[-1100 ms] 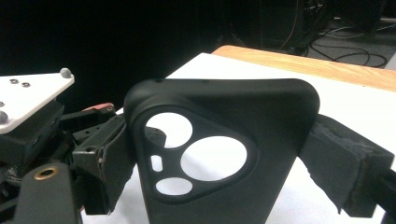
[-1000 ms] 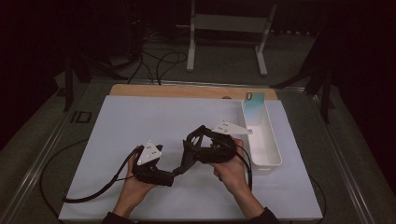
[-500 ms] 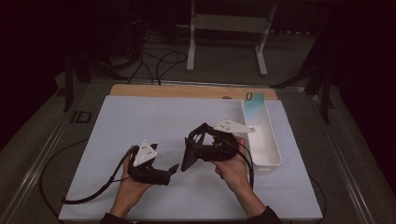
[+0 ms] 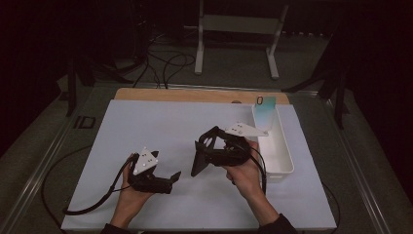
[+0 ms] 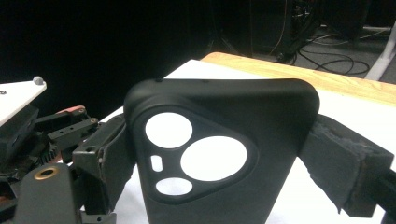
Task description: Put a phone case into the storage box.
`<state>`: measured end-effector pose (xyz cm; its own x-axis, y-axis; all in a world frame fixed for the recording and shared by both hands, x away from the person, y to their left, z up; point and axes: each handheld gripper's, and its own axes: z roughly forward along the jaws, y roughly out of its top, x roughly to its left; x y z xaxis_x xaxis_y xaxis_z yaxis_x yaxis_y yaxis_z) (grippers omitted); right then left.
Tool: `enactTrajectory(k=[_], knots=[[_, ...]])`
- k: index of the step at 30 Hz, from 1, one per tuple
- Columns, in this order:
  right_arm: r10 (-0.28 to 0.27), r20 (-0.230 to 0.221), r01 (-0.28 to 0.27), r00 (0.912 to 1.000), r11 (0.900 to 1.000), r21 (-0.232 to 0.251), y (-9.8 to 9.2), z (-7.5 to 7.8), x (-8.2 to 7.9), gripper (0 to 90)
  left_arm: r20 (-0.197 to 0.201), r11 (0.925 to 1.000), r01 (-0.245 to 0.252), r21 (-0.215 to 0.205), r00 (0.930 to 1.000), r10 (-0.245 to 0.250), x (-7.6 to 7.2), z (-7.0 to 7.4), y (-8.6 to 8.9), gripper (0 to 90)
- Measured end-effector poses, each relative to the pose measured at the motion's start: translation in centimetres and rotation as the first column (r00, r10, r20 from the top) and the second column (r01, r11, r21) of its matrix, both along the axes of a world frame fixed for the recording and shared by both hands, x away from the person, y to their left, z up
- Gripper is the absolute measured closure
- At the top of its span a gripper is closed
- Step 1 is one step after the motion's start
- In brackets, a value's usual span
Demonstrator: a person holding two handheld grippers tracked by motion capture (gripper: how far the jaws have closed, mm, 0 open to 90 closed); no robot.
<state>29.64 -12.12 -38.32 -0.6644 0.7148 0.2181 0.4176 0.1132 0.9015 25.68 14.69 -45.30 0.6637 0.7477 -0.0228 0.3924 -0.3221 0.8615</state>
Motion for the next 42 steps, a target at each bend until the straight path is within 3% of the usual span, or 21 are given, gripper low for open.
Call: enactTrajectory(k=[7,42], knots=[[-0.007,0.0,0.007,1.0,1.0,-0.001,-0.2,0.1,0.2,14.8,0.002,0.9999,-0.002,0.012,1.0,0.002,-0.2,-0.3,0.4,0.0],[-0.053,0.018,0.053,0.9984,0.998,-0.016,-1.5,1.2,1.5,14.9,0.012,0.9984,-0.057,-0.004,0.9983,0.057,-1.1,-2.1,3.8,0.0]])
